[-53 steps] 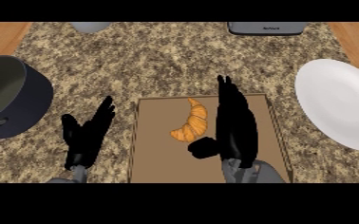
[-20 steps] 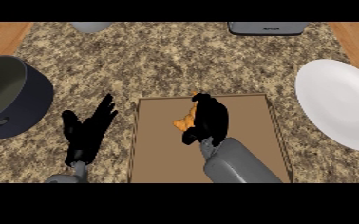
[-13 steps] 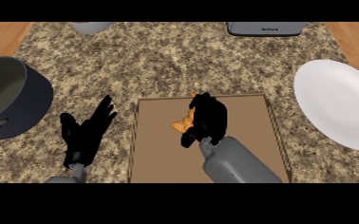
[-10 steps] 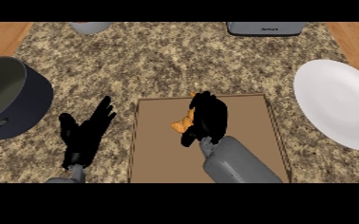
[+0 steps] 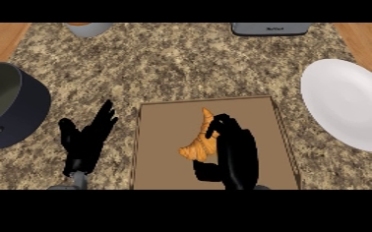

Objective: Pick the croissant from the tray and place it in the plate

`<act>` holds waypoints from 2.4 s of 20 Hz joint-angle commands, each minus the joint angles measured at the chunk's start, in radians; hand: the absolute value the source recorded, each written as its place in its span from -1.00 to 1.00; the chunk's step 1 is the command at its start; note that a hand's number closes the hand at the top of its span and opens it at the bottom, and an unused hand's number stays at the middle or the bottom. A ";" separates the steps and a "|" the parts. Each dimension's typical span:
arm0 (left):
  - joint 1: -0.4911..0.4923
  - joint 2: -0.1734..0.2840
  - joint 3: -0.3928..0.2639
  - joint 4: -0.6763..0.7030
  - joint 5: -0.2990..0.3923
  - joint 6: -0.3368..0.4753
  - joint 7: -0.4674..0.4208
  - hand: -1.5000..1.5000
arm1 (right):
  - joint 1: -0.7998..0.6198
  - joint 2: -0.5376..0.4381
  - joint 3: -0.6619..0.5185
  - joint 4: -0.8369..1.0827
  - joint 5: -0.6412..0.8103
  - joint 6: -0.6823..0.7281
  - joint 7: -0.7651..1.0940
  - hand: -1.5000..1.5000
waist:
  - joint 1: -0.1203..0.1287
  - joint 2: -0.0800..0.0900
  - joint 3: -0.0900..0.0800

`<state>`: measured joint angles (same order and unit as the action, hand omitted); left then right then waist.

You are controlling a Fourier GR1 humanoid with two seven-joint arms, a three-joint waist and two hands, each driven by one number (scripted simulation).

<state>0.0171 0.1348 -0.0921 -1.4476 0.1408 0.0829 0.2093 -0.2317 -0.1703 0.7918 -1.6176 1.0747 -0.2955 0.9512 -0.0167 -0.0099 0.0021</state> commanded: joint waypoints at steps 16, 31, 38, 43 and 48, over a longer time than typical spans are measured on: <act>0.043 0.010 0.005 0.000 -0.008 -0.029 -0.017 0.00 | 0.341 -0.212 -0.378 -0.448 -0.066 -0.483 -0.110 1.00 | 0.006 0.011 0.000; -0.052 0.029 0.038 0.035 0.005 -0.058 0.036 0.00 | 0.119 -0.457 -0.803 0.176 -0.764 -0.613 -0.705 1.00 | 0.030 0.016 0.002; 0.001 -0.048 -0.017 0.031 -0.036 -0.013 -0.016 0.00 | -0.032 -0.421 -0.963 0.587 -0.980 -0.485 -1.141 1.00 | 0.042 0.019 0.003; -0.063 -0.010 0.027 0.074 -0.011 -0.050 -0.006 0.00 | -0.117 -0.503 -0.981 0.850 -0.985 -0.308 -1.057 1.00 | 0.054 0.029 0.000; -0.002 -0.014 -0.030 0.013 -0.034 -0.068 -0.002 0.00 | -0.194 -0.525 -0.932 1.071 -0.940 -0.151 -1.122 -1.00 | 0.085 0.030 0.004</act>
<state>-0.0209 0.1078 -0.1006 -1.4343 0.1093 0.0452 0.1987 -0.3643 -0.6860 -0.1512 -0.7125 0.1249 -0.5440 -0.1315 0.0480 0.0137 0.0069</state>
